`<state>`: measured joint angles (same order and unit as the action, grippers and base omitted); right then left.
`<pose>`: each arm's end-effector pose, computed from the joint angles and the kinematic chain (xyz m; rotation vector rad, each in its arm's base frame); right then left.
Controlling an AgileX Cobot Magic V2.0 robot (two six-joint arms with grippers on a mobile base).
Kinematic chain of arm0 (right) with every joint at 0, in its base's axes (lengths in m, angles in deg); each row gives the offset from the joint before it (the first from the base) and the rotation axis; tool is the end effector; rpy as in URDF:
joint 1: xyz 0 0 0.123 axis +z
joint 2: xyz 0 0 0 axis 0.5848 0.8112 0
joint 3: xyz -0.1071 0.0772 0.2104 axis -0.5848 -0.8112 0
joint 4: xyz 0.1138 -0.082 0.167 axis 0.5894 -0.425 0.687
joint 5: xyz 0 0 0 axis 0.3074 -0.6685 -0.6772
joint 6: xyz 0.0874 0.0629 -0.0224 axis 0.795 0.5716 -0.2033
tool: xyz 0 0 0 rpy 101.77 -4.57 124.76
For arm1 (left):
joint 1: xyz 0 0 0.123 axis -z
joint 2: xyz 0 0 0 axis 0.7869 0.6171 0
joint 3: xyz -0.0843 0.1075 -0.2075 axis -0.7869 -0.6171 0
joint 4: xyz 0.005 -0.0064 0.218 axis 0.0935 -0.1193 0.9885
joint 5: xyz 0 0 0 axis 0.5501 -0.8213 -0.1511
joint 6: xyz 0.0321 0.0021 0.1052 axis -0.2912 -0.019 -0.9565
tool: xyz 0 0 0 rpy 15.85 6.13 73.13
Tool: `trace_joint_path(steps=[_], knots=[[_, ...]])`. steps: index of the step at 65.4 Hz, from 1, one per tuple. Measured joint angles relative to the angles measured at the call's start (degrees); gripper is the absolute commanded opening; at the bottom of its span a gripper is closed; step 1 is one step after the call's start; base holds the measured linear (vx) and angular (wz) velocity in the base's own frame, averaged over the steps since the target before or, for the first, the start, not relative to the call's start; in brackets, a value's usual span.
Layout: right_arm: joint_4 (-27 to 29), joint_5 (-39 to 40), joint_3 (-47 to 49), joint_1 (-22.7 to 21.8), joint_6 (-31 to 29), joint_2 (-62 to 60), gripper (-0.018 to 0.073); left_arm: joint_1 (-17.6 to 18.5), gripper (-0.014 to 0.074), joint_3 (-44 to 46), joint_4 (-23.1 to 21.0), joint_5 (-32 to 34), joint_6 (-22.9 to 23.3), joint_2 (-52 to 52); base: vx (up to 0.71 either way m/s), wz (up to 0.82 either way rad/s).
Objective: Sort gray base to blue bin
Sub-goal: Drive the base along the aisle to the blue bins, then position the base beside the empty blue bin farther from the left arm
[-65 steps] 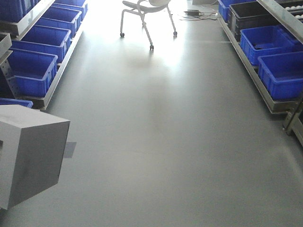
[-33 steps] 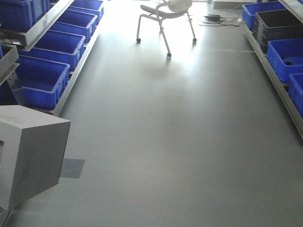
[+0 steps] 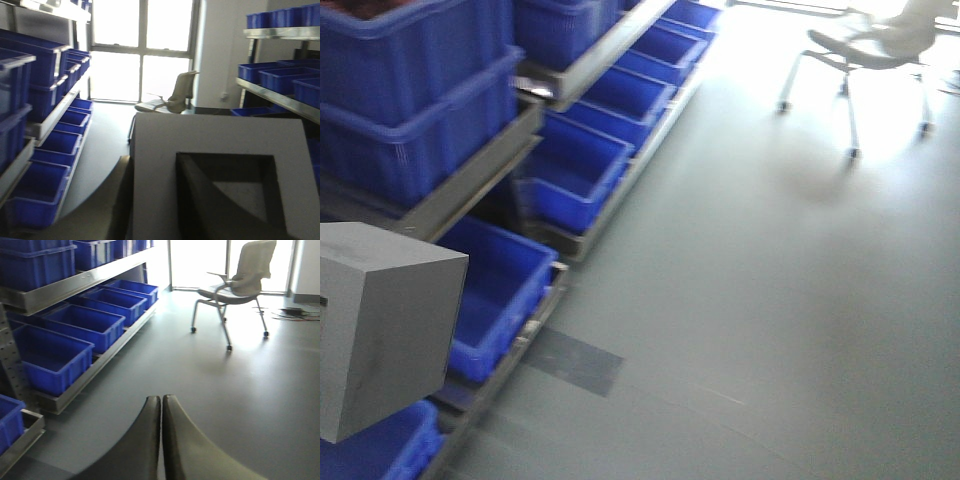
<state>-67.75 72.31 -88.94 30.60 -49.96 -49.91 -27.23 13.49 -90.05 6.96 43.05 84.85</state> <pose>0.0767 -0.0065 0.1828 0.1036 1.7142 -0.0390 0.0905 -0.0427 0.3080 0.2044 1.5262 -0.4890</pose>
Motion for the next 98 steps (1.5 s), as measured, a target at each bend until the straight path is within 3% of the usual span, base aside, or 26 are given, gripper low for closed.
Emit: trace_joint_path(steps=[55,98], knots=[[0.0,0.0,0.0,0.0,0.0,0.0,-0.0005,0.0,-0.0006,0.0,0.0,0.0,0.0,0.0,0.22,0.84],[0.0,0.0,0.0,0.0,0.0,0.0,-0.0005,0.0,-0.0006,0.0,0.0,0.0,0.0,0.0,0.12,0.45]])
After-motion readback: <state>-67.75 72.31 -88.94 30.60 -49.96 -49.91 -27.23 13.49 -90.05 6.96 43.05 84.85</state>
